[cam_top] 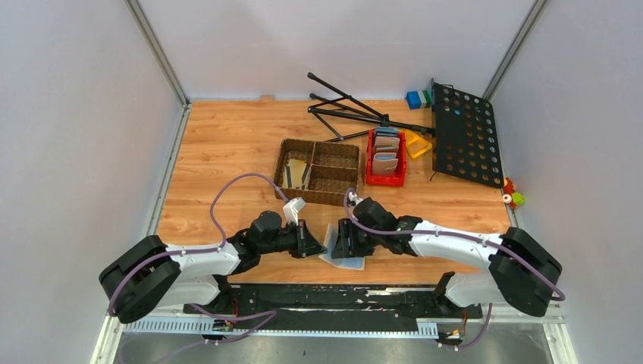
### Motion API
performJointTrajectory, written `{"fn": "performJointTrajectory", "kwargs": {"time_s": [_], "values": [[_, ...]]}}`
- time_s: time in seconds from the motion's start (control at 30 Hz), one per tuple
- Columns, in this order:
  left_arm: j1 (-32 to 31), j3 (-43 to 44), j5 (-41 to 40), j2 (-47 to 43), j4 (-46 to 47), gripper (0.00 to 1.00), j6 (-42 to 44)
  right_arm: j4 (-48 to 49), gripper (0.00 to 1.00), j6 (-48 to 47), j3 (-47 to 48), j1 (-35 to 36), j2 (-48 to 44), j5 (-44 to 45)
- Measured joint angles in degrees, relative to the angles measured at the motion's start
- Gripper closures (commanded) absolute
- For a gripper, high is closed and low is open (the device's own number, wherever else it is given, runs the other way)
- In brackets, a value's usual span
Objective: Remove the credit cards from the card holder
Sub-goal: Remove the credit card from the card holder.
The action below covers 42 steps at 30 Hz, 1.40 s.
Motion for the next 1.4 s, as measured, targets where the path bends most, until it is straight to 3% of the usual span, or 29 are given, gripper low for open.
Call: {"fn": "performJointTrajectory", "kwargs": {"time_s": [0.1,0.37,0.63,0.7,0.8,0.93,1.07,1.4], "values": [[0.0,0.0,-0.1,0.0,0.0,1.00,0.1,-1.4,0.55,0.0,0.0,0.1,-1.8,1.1],[0.0,0.0,0.0,-0.1,0.0,1.00,0.1,-2.8,0.76,0.5,-0.9,-0.1,-3.5,3.6],[0.0,0.0,0.0,-0.1,0.0,1.00,0.1,-2.7,0.83,2.0,-5.3,-1.3,-5.9,3.3],[0.0,0.0,0.0,-0.1,0.0,0.89,0.1,-2.0,0.87,2.4,-6.3,-1.9,-6.6,2.6],[0.0,0.0,0.0,-0.1,-0.1,0.63,0.2,0.0,0.91,3.0,-7.9,-3.2,-7.0,1.0],[0.0,0.7,0.3,1.3,-0.6,0.45,0.1,2.6,0.97,3.9,-9.3,-4.1,-7.0,-0.9],[0.0,1.7,0.5,4.5,-1.1,0.40,0.1,4.0,1.00,4.1,-9.3,-4.2,-7.1,-1.7],[0.0,2.3,1.8,8.6,-0.7,0.39,0.0,4.6,1.00,4.1,-9.6,-4.3,-7.2,-2.1]]}}
